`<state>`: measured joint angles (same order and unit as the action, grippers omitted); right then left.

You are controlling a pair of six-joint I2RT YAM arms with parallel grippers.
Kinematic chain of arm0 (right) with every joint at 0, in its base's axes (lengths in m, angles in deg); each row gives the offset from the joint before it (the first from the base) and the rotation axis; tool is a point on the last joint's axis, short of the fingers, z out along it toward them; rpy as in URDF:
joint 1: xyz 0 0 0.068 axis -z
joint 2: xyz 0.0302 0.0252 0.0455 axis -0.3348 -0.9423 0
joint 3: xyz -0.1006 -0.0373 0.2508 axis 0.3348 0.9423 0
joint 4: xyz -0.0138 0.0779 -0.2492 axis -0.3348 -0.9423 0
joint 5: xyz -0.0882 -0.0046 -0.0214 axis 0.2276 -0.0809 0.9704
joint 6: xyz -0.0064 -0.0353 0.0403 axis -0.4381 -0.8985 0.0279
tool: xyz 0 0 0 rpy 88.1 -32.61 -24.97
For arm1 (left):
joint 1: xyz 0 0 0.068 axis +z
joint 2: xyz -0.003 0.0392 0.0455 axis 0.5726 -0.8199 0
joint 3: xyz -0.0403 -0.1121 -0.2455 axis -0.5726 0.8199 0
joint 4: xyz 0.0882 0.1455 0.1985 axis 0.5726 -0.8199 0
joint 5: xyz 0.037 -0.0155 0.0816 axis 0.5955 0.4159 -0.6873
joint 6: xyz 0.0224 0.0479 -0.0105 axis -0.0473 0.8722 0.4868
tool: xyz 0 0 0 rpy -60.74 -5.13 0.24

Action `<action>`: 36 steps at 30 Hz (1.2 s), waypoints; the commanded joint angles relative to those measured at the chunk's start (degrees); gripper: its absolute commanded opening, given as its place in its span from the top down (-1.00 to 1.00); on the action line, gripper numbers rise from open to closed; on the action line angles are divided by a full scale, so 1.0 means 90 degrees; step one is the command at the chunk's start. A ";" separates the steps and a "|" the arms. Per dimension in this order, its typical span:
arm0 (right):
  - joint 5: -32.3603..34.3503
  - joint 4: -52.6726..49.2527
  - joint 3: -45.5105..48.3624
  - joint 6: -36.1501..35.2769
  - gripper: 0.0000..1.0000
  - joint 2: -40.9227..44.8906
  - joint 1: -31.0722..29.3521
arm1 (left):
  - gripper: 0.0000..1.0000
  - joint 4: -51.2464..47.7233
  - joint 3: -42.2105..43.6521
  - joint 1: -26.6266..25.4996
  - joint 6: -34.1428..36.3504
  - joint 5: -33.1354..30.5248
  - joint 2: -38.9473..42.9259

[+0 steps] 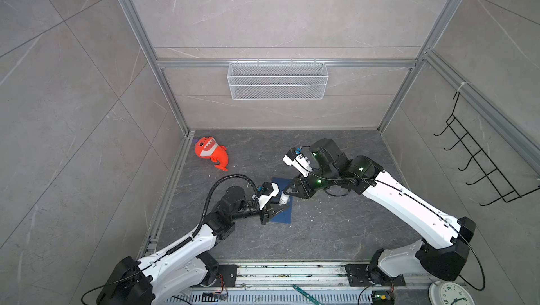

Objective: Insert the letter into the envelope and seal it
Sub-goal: 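Press the cap onto the glue stick with the right gripper while the left holds it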

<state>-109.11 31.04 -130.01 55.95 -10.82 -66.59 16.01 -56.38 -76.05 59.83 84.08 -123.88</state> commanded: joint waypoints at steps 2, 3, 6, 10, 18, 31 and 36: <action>0.0054 -0.0397 -0.0293 -0.0357 0.53 -0.0292 -0.0234 | 1.00 0.0492 -0.0354 -0.0047 0.0010 0.0303 -0.0006; 0.0083 -0.0452 -0.0332 -0.0396 0.53 -0.0311 -0.0253 | 1.00 0.0493 -0.0351 -0.0042 0.0015 0.0310 -0.0007; 0.0146 -0.0590 -0.0409 -0.0513 0.54 -0.0384 -0.0354 | 1.00 0.0484 -0.0366 -0.0048 0.0010 0.0313 -0.0017; 0.0310 -0.0802 -0.0510 -0.0638 0.55 -0.0511 -0.0476 | 1.00 0.0487 -0.0372 -0.0041 0.0015 0.0314 -0.0017; 0.0454 -0.1085 -0.0509 -0.0795 0.60 -0.0780 -0.0700 | 1.00 0.0487 -0.0387 -0.0047 0.0043 0.0261 0.0030; 0.0487 -0.0709 0.0515 -0.0498 0.67 -0.0896 -0.1071 | 1.00 0.0994 -0.0109 -0.0036 0.0033 -0.0125 0.0279; 0.0416 -0.0349 0.1078 -0.0269 0.69 -0.0885 -0.1219 | 1.00 0.1100 -0.0065 -0.0041 0.0011 -0.0228 0.0286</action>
<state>-100.69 30.21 -124.87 51.56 -16.32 -74.10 8.93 -51.92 -76.60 60.20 83.97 -124.21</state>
